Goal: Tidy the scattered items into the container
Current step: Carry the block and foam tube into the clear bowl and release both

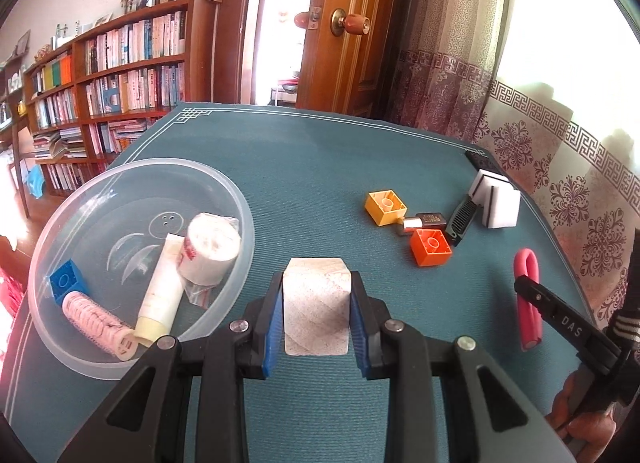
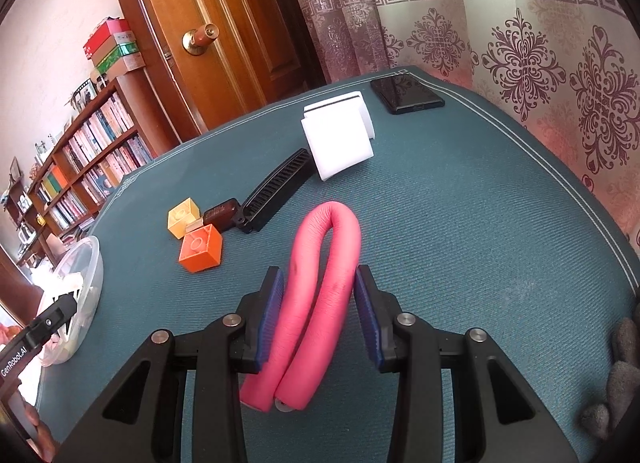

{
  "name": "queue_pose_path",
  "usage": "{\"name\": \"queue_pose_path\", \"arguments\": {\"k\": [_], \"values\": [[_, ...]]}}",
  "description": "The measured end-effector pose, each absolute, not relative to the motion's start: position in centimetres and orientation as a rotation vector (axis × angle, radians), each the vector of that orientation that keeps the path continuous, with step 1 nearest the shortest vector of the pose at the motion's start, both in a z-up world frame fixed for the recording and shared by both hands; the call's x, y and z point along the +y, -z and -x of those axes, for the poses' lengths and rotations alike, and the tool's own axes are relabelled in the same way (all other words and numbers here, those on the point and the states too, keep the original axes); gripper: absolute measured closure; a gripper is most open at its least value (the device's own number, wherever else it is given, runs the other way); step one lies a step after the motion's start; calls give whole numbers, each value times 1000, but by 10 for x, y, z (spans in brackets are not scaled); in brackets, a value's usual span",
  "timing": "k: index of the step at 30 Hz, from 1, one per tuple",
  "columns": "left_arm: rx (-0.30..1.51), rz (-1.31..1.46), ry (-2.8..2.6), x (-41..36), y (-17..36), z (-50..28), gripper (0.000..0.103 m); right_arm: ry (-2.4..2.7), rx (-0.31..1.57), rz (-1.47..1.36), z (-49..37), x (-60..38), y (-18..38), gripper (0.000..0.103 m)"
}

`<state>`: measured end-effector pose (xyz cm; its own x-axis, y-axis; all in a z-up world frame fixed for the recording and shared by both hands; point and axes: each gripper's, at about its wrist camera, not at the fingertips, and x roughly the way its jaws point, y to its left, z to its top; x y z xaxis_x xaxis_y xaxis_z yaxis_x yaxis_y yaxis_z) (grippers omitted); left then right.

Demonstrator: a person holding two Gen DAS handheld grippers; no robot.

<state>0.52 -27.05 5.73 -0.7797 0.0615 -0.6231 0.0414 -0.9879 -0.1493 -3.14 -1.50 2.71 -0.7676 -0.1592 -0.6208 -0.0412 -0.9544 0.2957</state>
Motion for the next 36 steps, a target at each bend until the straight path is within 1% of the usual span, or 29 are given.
{"name": "queue_pose_path", "arguments": {"k": [6,20,36], "values": [[-312,981,-2976,-298,-68,-14,70,2821,-455,-1047,21,-30,-31,63],[-518,937,-3078,-384,-72,-18,70,2680,-289,-984,14,-123,-59,63],[-646,945,-3099,-442,-62,-7,70,2518,-137,-890,10,-238,-88,63]]}}
